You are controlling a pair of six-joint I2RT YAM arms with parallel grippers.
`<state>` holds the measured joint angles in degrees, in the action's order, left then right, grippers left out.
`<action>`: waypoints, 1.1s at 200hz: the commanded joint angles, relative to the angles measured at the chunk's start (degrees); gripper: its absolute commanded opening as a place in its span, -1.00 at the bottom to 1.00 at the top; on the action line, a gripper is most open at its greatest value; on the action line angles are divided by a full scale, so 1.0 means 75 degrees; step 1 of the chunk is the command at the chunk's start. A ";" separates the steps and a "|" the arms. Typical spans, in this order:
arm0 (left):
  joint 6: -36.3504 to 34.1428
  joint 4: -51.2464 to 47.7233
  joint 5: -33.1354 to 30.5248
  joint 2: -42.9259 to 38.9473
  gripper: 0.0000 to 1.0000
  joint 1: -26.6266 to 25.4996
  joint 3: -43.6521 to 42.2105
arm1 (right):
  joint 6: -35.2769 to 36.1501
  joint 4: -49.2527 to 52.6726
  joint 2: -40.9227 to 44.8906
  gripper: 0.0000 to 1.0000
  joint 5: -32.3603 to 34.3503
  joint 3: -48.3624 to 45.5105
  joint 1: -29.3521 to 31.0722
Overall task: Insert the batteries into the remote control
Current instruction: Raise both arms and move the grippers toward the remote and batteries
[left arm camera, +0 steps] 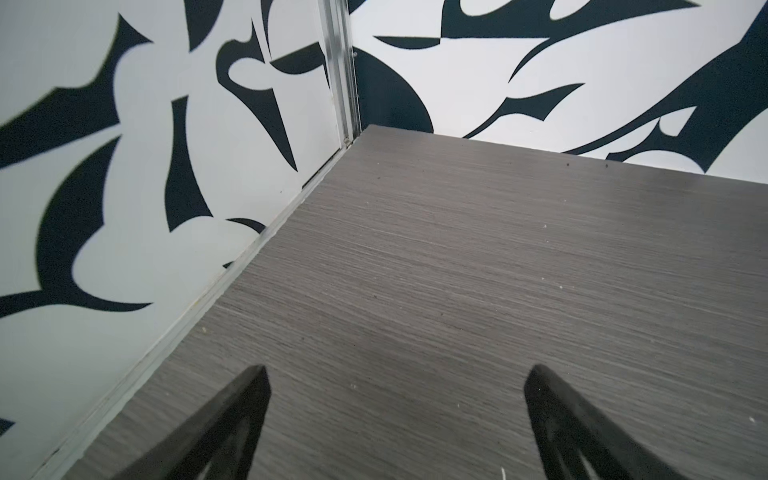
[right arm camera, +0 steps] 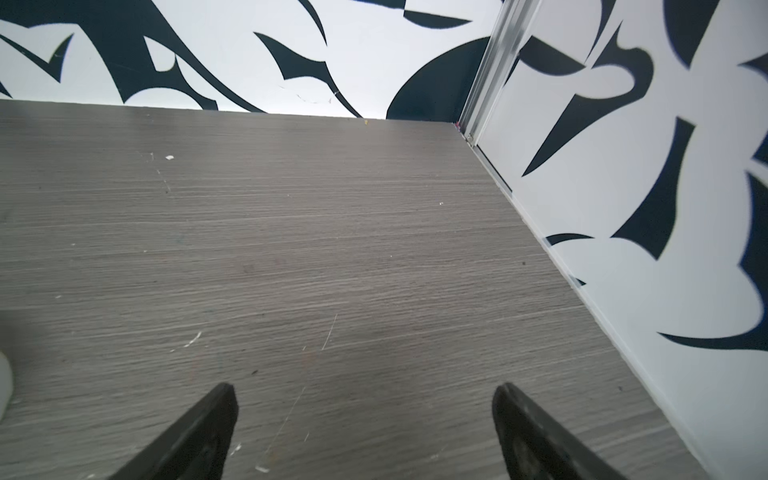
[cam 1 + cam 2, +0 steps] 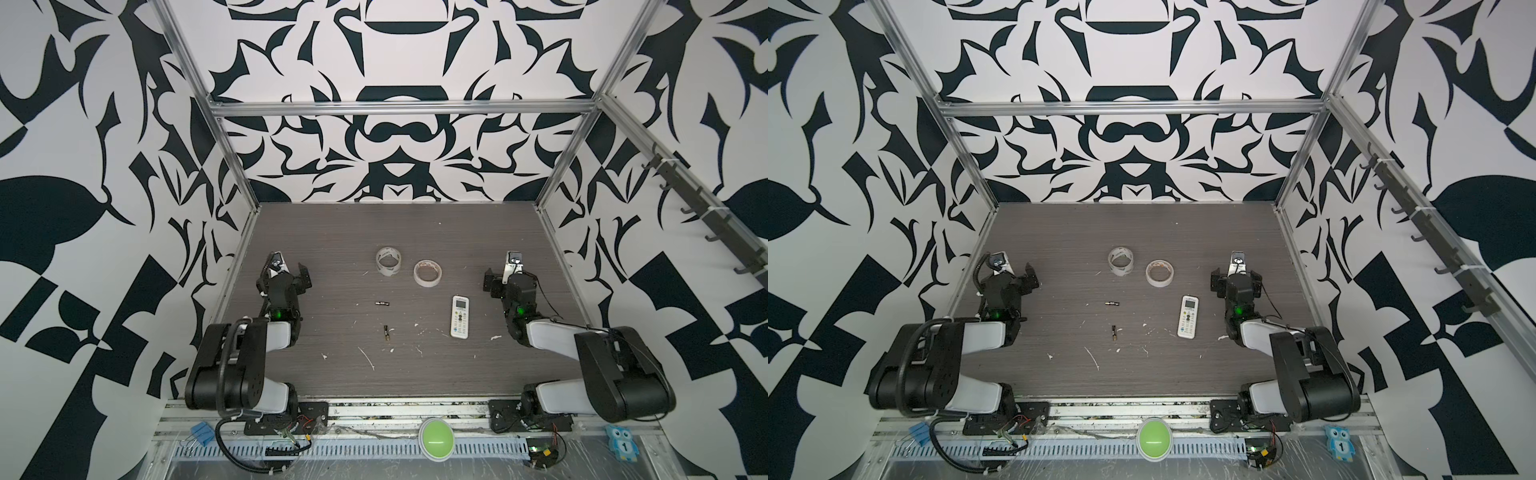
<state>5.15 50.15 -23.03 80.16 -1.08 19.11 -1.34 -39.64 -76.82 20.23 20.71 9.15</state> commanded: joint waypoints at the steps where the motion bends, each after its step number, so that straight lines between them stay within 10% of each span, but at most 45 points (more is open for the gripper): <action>1: 0.0210 -0.1444 0.0011 -0.0871 0.98 -0.0010 0.0193 | -0.0405 0.1539 0.0808 1.00 0.1143 0.0669 0.0446; 43: 0.0970 -0.4617 -0.0302 -0.3170 0.99 -0.0568 0.0751 | -0.1910 0.5458 0.2166 1.00 0.1738 0.1936 0.0726; 87: 0.2293 -0.6966 0.0385 -0.3872 0.99 -0.0687 0.1545 | -0.3146 0.8020 0.2571 0.99 0.0489 0.2652 0.0726; 151: 0.3821 -0.7976 0.2006 -0.4196 0.98 -0.1216 0.1822 | -0.3765 0.9135 0.2320 0.99 -0.1726 0.3108 0.0851; 220: 0.3739 -0.8664 0.2371 -0.3541 0.98 -0.2038 0.2314 | -0.3865 0.9499 0.2496 0.97 -0.2200 0.3132 0.1066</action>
<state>32.60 -11.51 -7.77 51.66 -14.15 34.15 -29.39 29.78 -59.37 5.85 42.26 16.73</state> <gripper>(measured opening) 0.991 0.993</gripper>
